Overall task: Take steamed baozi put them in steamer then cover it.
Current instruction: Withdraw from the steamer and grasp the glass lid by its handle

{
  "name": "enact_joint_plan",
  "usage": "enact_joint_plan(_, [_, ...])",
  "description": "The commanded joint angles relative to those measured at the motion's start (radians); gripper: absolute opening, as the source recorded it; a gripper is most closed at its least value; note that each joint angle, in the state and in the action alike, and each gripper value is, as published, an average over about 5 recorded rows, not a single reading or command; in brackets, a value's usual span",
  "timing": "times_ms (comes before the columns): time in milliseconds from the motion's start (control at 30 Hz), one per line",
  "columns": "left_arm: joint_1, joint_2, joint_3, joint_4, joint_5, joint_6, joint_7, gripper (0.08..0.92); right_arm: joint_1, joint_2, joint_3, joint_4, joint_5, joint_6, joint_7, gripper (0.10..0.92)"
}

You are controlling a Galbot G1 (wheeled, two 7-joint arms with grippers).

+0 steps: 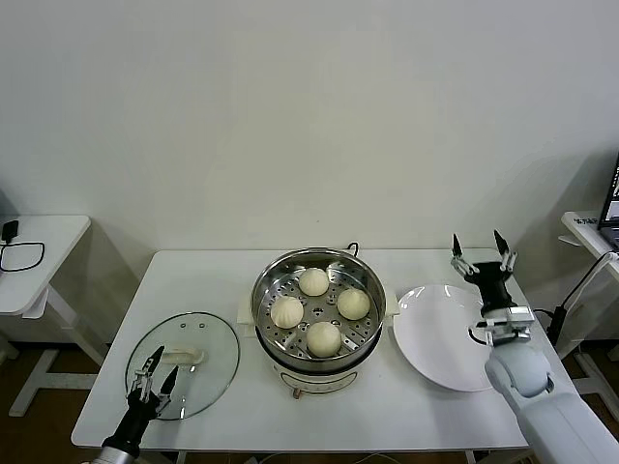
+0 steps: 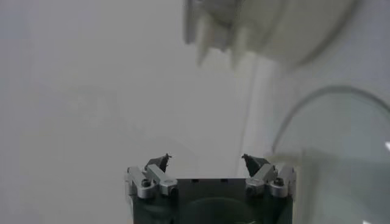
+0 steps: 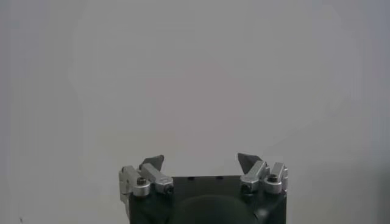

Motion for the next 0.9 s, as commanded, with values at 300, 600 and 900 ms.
enact_joint_plan(300, [-0.111,-0.030,0.007,0.122,0.194,0.060,-0.077,0.823,-0.167,0.062,0.119,0.001,-0.046,0.014,-0.014,0.823])
enact_joint_plan(600, [-0.154,-0.035,0.030,0.143,0.197,0.082,-0.064,0.823,-0.161,0.072,0.112,-0.005,-0.062,0.015,-0.014,0.823])
enact_joint_plan(900, [-0.191,-0.050,0.050,0.155,0.199,0.092,-0.060,0.823,-0.157,0.081,0.096,-0.015,-0.076,0.013,-0.017,0.823])
